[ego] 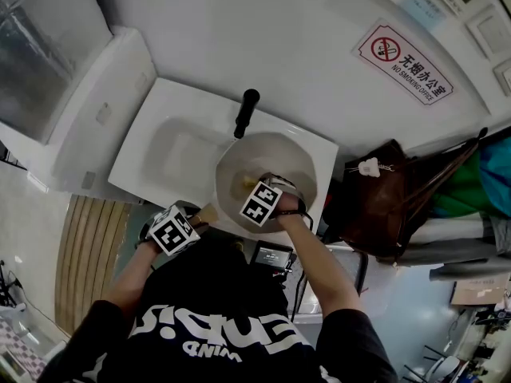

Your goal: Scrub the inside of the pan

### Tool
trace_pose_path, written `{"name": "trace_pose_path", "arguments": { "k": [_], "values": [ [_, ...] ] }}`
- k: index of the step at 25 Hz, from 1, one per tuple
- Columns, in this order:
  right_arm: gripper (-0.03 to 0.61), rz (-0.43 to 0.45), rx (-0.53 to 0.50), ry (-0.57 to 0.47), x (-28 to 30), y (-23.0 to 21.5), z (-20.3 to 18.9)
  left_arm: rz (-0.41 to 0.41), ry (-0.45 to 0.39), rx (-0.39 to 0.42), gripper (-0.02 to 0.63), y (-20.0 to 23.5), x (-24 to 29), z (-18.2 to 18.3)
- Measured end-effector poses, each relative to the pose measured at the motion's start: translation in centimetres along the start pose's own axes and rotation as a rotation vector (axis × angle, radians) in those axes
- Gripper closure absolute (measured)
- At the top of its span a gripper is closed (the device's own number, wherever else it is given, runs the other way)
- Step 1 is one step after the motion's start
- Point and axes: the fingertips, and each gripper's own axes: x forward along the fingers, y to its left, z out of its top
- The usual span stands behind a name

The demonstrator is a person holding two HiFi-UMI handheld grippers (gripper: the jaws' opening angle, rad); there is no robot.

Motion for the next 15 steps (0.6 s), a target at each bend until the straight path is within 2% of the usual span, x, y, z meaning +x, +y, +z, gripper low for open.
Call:
{"name": "trace_pose_path", "arguments": {
  "k": [3,9,11,15],
  "values": [
    [0.505,0.041,-0.002,-0.004,-0.3,1.2,0.1,0.002,0.01,-0.01,0.445,0.0,0.0,-0.3],
    [0.505,0.176,0.06,-0.015,-1.3,4.4,0.0,0.005,0.008,-0.007,0.445,0.0,0.2,-0.4],
    [0.505,0.134,0.089,-0.062,-1.9,3.8,0.4,0.009,0.01,-0.004,0.445,0.1,0.5,-0.6],
    [0.505,0.04,0.248,-0.207,-5.0,0.6,2.0,0.007,0.001,0.002,0.446,0.1,0.7,-0.5]
  ]
}}
